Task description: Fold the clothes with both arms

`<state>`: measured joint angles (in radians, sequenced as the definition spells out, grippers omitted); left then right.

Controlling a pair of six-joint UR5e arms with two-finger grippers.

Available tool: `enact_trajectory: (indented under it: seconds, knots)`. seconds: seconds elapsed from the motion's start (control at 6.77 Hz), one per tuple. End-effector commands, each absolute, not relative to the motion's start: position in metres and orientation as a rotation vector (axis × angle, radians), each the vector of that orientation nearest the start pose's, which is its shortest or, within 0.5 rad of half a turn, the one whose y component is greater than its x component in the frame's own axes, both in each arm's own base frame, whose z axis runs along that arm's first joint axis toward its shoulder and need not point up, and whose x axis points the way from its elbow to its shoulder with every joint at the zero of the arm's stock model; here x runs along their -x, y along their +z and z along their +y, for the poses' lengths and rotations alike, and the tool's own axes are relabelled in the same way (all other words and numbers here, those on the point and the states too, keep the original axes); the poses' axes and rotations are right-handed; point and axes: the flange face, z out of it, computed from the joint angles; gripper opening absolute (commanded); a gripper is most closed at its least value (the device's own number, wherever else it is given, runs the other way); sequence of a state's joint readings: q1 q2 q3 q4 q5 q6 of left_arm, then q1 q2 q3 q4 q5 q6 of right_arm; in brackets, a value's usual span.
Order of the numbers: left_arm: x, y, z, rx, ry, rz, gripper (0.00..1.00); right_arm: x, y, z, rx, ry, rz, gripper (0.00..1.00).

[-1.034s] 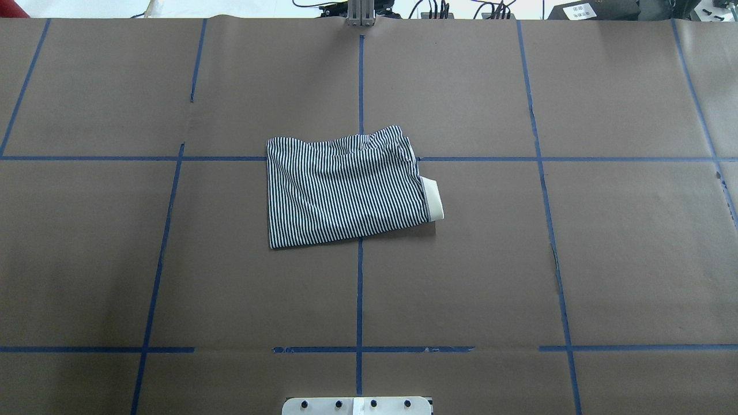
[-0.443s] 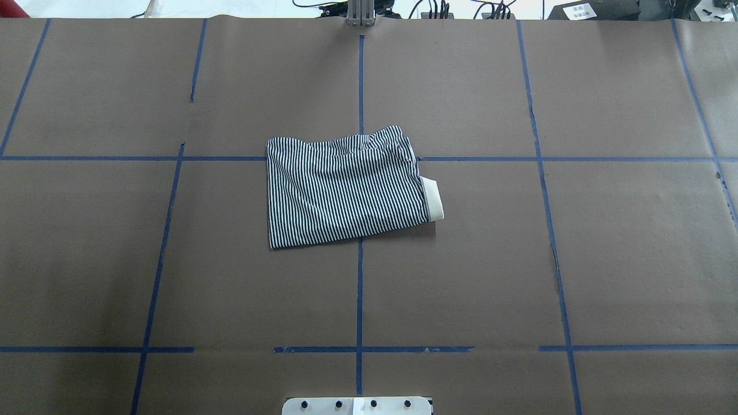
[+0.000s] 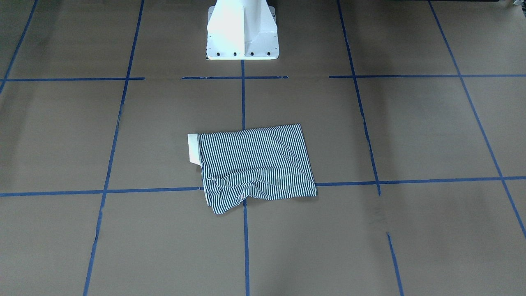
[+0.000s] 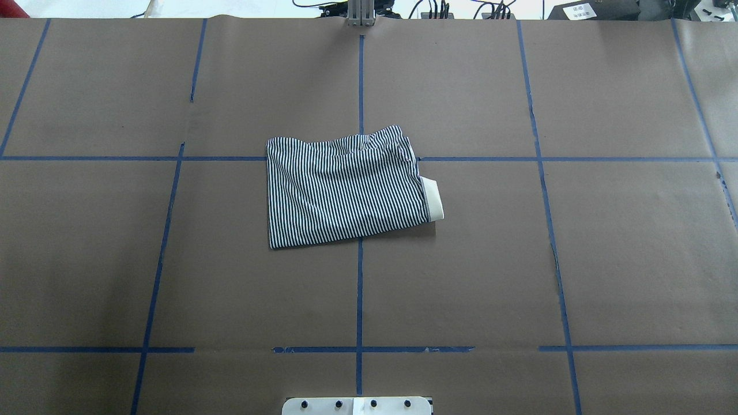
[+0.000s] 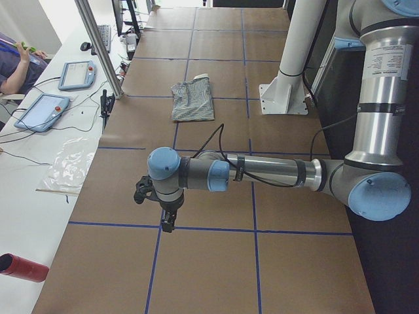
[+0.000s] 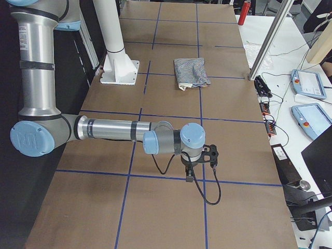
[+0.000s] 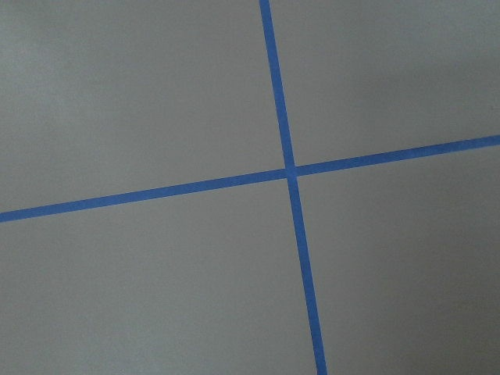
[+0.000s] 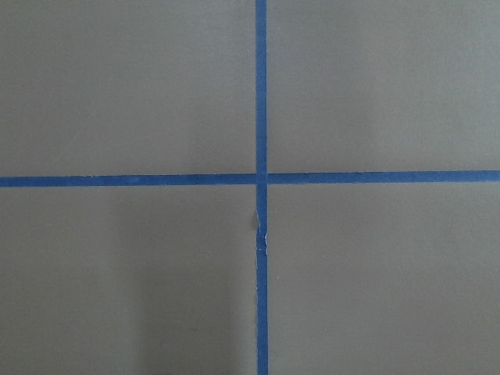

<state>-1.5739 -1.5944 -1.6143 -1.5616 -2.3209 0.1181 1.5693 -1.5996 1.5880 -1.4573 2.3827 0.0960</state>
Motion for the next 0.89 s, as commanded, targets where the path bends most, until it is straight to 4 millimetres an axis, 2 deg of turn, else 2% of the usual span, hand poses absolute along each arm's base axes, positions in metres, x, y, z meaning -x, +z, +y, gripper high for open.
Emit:
enact_trajectory:
  seconds: [0.0, 0.74]
  knots:
    - [0.0669, 0.6294, -0.5045, -0.098, 0.130, 0.746, 1.00, -0.0602, 0.6502, -0.4860, -0.056, 0.049, -0.816, 1.00]
    - [0.0663, 0.6301, -0.5045, -0.099, 0.136, 0.755, 1.00, -0.0602, 0.6501, -0.4847, -0.056, 0.047, -0.816, 1.00]
